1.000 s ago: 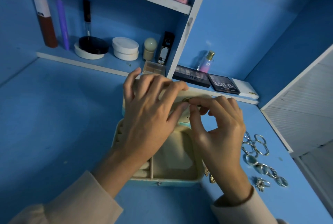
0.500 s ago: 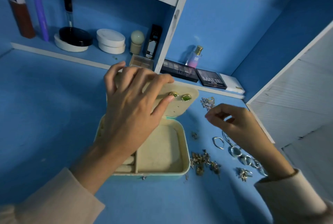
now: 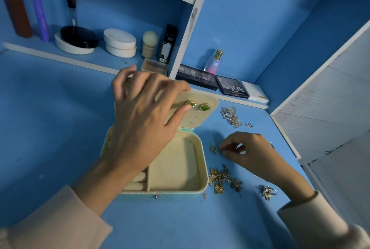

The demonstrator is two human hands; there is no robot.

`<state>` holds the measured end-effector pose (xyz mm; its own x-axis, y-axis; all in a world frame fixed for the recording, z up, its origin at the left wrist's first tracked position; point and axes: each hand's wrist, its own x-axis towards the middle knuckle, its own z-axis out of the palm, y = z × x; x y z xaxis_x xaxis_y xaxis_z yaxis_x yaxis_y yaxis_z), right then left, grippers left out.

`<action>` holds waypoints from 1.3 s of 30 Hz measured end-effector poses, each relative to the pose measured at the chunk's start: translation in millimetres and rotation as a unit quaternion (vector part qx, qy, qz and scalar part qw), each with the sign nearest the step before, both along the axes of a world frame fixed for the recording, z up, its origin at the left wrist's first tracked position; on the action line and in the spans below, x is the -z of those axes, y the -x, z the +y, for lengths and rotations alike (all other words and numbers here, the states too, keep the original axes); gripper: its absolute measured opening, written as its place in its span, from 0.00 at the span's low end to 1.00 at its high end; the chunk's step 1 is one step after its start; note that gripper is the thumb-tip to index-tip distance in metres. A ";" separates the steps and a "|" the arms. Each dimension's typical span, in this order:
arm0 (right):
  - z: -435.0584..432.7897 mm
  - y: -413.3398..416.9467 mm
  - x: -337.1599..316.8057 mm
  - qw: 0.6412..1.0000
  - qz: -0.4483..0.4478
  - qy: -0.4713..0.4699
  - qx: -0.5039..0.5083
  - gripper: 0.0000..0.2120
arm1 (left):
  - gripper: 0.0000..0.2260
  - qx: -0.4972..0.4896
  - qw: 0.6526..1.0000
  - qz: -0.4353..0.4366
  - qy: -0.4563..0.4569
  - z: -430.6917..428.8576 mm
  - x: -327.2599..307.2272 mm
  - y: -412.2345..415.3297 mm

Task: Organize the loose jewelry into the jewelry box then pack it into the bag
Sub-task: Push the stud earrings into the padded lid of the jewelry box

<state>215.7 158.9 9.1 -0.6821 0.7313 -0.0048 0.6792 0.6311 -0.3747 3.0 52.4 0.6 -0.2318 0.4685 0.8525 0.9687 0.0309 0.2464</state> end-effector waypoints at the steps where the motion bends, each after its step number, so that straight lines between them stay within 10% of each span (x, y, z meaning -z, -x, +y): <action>1: 0.2 0.0 -0.1 1.000 0.000 0.001 -0.001 0.06 | 0.11 0.000 1.000 -0.001 -0.001 0.0 0.0 0.0; 39: -2.3 -13.0 14.8 0.994 0.097 -0.045 -0.010 0.08 | 0.11 0.001 1.000 0.001 -0.002 -0.2 -0.1 -0.5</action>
<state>228.7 156.6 -5.7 -0.6785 0.7089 0.1924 0.5868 0.6806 -0.4387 3.5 52.3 0.6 -0.2296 0.4662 0.8544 0.9690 0.0274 0.2455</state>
